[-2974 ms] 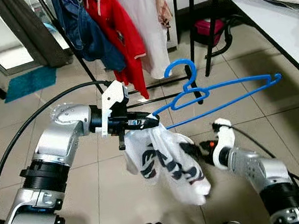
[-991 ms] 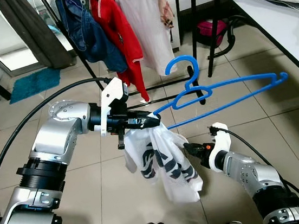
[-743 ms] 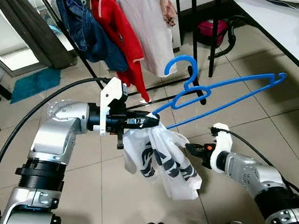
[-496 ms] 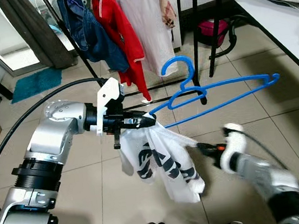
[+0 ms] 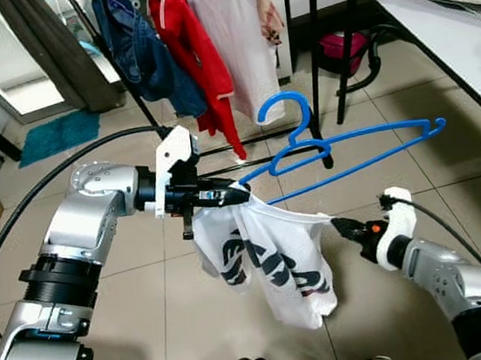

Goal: Hang hanger

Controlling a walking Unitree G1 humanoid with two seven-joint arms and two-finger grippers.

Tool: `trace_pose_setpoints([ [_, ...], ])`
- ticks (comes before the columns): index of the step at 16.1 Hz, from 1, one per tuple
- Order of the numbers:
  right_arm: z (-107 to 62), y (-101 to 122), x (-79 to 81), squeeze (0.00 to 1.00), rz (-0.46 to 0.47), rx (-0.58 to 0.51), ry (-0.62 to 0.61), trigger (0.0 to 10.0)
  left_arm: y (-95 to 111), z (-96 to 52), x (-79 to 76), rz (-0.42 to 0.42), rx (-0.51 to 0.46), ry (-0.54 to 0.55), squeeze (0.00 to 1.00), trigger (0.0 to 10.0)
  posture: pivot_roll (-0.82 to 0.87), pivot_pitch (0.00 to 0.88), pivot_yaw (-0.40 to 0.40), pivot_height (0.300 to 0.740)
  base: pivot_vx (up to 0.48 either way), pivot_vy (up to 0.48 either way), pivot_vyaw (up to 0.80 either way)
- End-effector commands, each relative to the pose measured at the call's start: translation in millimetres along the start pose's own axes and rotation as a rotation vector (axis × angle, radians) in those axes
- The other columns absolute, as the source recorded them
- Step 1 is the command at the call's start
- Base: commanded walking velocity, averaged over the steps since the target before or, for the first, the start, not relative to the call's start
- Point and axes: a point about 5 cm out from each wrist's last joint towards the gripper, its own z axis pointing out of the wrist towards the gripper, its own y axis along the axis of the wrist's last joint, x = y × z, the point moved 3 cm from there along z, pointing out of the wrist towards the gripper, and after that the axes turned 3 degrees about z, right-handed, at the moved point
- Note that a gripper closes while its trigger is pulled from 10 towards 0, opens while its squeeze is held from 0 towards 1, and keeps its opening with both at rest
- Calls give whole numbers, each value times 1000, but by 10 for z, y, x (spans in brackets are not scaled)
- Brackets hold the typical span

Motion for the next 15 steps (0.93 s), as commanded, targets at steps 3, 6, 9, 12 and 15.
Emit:
trace_pose_setpoints([
  [3, -310, 70, -168, 0, 17, -57, -53, 0, -47, -128, 63, 23, 26, 77, 0, 0, 77, 87, 219, 740, 0, 0, 0],
  [6, -532, 161, -278, 0, 24, -131, -115, 0, -142, -179, 29, 19, 38, 104, 0, 0, 57, 69, 222, 740, 0, 0, 0],
  [9, -797, 474, -406, 0, 63, -328, -244, 0, -291, -209, -111, 18, 48, 113, 0, 0, 8, 40, 216, 740, 0, 0, 0],
  [12, -925, 688, -468, 0, 106, -463, -310, 0, -376, -214, -199, 9, 44, 140, 0, 0, -5, 24, 191, 740, 0, 0, 0],
  [15, -985, 878, -480, 0, 145, -579, -326, 0, -451, -255, -294, 10, 54, 173, 0, 0, -3, 17, 164, 740, 0, 0, 0],
])
